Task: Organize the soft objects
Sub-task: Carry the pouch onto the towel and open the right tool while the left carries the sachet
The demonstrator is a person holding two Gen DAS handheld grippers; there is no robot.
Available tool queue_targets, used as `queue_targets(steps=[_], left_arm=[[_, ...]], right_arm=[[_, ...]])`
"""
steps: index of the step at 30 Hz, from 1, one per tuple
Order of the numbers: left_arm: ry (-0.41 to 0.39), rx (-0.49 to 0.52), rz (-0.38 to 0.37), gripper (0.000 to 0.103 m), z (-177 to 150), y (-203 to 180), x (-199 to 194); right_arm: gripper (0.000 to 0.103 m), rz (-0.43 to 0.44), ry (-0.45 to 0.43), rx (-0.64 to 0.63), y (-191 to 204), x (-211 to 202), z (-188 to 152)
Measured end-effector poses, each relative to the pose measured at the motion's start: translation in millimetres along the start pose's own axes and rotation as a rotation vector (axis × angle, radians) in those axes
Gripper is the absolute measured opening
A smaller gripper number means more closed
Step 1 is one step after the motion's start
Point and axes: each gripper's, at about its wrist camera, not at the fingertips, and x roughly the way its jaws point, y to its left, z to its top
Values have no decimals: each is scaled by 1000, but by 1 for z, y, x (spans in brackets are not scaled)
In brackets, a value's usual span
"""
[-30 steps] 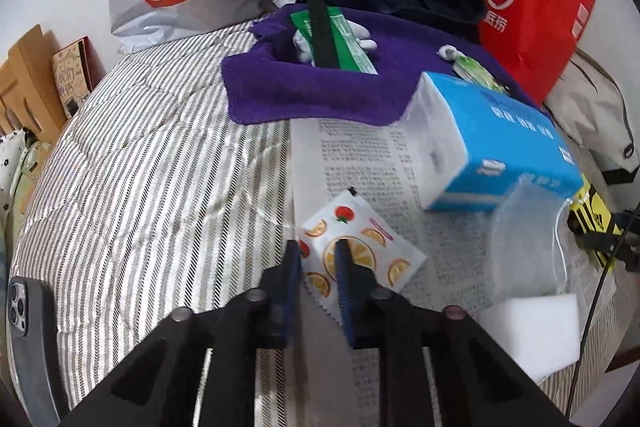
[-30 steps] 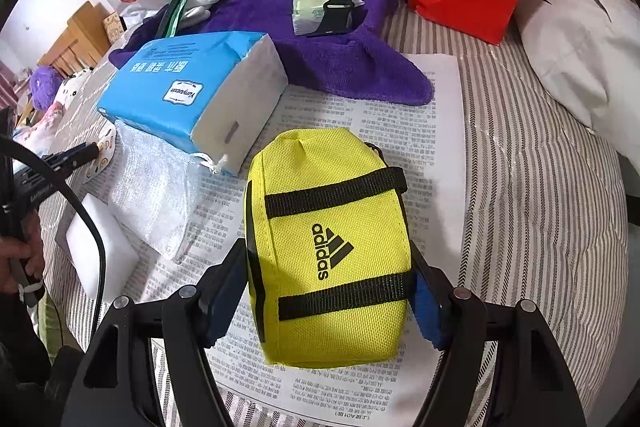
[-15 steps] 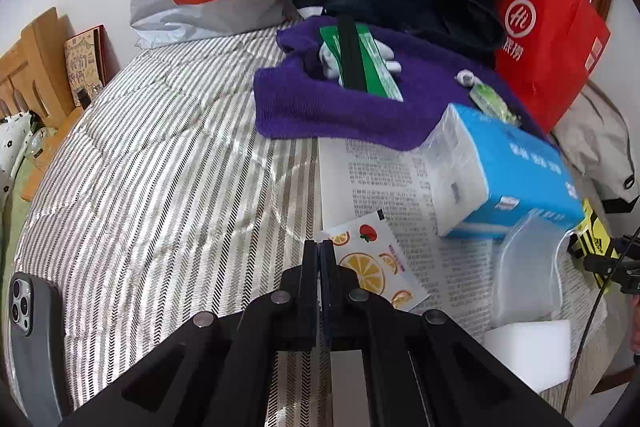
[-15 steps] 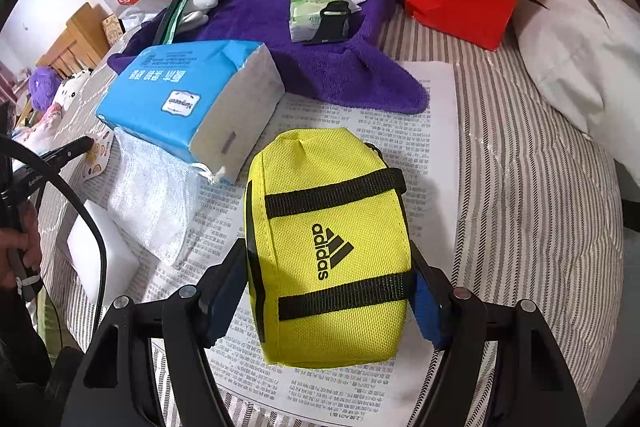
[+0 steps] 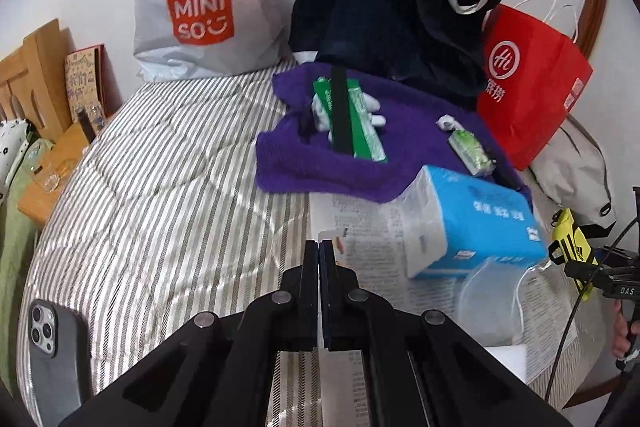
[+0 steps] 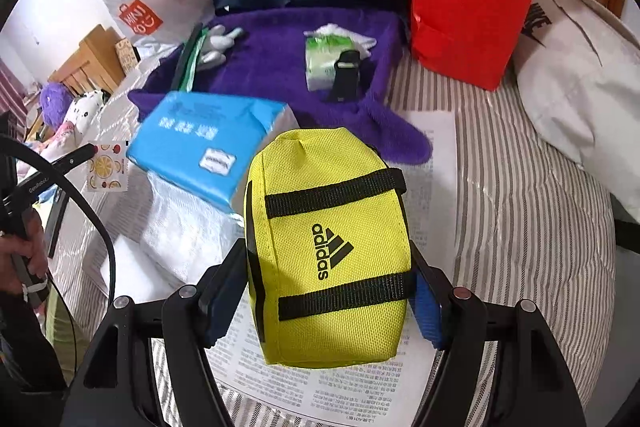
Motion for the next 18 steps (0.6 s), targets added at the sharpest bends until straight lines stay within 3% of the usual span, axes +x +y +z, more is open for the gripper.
queue_targets(steps=[18], left_arm=[[-67,39,-36,2,40,-16,-17]], right_arm=[[73,26,-87,5,7,-20,31]])
